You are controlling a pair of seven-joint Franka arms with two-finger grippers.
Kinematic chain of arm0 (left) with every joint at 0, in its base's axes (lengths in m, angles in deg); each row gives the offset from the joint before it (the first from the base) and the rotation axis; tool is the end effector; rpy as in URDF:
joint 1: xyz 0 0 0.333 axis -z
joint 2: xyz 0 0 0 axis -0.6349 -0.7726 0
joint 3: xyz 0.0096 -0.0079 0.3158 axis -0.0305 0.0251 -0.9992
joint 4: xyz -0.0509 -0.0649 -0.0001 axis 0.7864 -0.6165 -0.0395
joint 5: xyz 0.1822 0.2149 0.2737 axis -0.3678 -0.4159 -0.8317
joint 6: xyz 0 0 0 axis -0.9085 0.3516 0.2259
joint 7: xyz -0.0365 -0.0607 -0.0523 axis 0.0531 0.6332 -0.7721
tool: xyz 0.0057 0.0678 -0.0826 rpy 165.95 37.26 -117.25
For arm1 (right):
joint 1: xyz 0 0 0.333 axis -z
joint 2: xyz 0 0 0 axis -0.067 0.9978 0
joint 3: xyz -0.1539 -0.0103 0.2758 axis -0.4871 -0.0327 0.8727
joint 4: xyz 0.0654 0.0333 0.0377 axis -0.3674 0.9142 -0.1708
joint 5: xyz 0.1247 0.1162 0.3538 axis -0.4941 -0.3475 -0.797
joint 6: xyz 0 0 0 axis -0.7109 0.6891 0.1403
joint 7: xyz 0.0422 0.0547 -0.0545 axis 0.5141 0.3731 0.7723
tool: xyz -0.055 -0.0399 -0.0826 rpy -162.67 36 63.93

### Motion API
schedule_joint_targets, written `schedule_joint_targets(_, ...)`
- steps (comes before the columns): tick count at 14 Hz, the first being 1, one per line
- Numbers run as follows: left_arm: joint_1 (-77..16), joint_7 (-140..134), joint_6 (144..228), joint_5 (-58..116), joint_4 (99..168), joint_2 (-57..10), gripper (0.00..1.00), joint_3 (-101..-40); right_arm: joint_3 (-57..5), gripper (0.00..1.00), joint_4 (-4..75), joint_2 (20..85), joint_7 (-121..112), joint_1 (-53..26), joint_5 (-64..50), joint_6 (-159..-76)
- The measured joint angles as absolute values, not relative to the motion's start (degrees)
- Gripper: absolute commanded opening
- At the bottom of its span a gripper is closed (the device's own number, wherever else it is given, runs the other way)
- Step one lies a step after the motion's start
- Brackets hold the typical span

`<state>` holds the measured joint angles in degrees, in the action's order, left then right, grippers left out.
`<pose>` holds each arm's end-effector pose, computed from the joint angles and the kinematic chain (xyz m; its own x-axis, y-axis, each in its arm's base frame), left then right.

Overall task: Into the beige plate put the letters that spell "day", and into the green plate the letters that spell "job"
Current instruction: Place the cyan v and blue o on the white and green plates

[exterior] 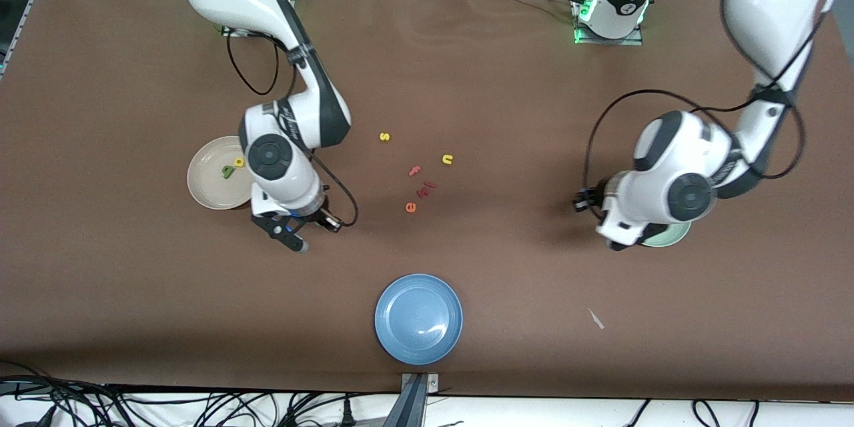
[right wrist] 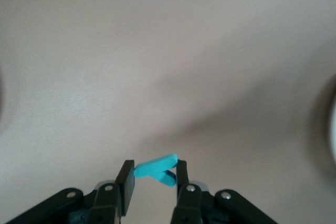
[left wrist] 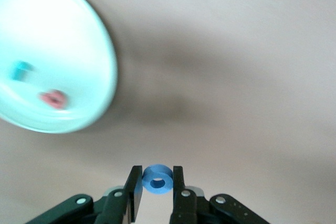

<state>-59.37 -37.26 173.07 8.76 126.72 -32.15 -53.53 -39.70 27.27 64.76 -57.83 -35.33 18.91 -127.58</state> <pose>0.6372 -0.1085 0.3018 0.8692 0.3754 -0.3218 0.3776 -0.9241 -0.0579 0.6396 0.2745 0.2900 0.8549 -0.5175 0.0379 -0.5181 -0.8552 0.0101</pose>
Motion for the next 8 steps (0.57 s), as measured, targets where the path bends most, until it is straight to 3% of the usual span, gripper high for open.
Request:
schedule_joint_targets(6,-65.11,-27.52,176.84,4.02,128.74,-37.24,0.00,-58.06,-47.83,0.22,41.38,55.29,-39.52,-35.08,18.93,-123.31)
schedule_joint_targets(7,-65.08,-26.83,177.88,3.57,128.75,-38.58,0.07,-58.62,-49.03,0.22,44.08,54.61,-37.40,-35.08,18.94,-124.05)
schedule_joint_targets(8,-65.08,-26.60,178.86,3.17,128.75,-39.52,0.26,-59.02,-50.36,0.22,46.80,54.24,-34.85,-35.07,18.94,-125.88)
